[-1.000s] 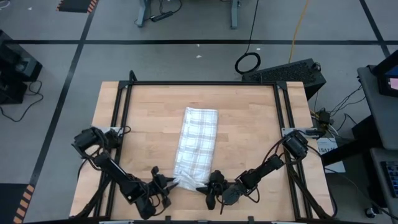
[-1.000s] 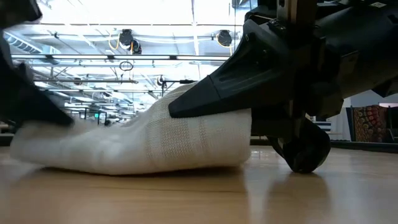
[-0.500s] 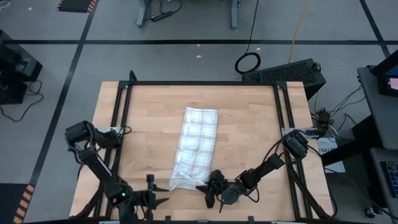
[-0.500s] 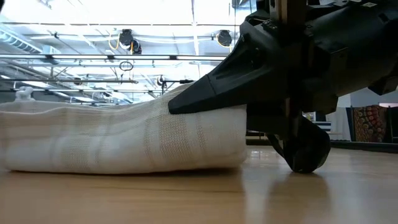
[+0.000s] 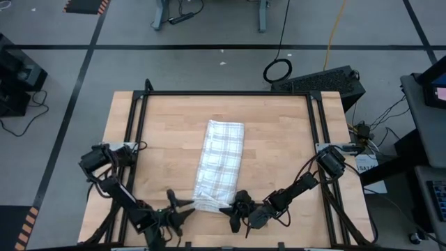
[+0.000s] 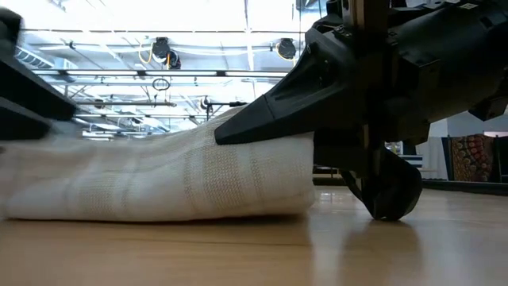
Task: Roll towel
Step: Roll the white kitchen towel
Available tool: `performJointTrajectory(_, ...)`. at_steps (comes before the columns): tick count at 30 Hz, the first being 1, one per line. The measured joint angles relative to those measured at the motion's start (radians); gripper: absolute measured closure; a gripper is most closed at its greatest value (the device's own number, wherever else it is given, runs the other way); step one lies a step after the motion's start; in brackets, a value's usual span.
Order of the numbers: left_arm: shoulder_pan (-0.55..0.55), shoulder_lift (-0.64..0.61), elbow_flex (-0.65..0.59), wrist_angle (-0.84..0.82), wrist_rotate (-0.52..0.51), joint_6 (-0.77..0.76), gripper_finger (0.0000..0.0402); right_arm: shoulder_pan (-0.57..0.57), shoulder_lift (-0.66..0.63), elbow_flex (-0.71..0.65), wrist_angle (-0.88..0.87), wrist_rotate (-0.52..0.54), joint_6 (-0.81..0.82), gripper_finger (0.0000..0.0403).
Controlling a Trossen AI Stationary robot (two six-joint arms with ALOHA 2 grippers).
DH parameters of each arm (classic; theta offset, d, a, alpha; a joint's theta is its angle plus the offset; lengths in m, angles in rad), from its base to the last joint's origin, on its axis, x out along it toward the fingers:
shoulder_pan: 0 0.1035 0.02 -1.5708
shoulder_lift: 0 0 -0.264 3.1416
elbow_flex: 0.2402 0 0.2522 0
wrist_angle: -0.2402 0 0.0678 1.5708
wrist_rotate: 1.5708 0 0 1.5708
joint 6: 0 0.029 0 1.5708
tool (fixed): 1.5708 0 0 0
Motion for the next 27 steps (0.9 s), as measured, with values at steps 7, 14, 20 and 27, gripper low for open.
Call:
performJointTrajectory(7, 0.039, 0.0, -0.001, -0.069, -0.015, -0.092, 0.0246, 0.0, 0.0, -0.001, -0.001, -0.005, 0.013, 0.0394)
performJointTrajectory(14, 0.004, -0.103, -0.001, -0.086, 0.007, -0.079, 0.0246, -0.001, 0.0, -0.001, -0.002, -0.003, 0.042, 0.0394)
performJointTrajectory(20, -0.068, -0.129, -0.001, -0.086, 0.187, -0.141, 0.0246, -0.001, 0.0, -0.001, -0.001, 0.0, 0.044, 0.0394)
performJointTrajectory(27, -0.046, -0.006, -0.002, -0.088, 0.125, -0.275, 0.0246, 0.0, 0.0, -0.001, 0.001, 0.0, 0.039, 0.0394)
